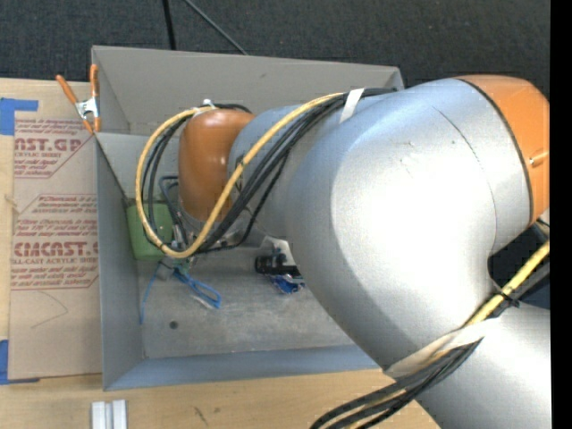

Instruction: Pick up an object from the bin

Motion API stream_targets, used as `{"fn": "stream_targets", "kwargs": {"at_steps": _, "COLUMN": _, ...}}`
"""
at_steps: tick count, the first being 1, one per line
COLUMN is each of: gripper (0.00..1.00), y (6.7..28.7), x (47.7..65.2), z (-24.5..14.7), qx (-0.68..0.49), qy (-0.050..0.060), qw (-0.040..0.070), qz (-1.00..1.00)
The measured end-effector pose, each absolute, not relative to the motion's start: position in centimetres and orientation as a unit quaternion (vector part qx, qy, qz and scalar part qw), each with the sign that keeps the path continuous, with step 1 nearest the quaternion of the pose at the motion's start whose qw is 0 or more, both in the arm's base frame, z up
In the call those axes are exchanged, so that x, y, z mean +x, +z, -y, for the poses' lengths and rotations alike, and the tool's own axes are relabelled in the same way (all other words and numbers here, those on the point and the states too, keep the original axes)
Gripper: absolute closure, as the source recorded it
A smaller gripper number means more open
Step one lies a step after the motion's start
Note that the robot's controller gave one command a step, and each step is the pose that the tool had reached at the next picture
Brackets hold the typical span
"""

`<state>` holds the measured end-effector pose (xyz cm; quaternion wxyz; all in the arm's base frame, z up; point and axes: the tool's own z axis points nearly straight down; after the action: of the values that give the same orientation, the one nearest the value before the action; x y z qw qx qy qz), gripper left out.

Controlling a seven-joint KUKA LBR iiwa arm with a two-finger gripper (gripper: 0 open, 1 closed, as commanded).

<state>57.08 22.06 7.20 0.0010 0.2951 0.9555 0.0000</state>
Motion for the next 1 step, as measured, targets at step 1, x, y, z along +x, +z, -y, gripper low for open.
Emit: {"fn": "stream_targets", "kwargs": {"at_steps": 1, "gripper": 1.0, "y": 18.94, "x": 58.88, "z": -21.45, "qx": 0.295, "qy": 0.003, "qw": 0.004, "qz": -0.956}}
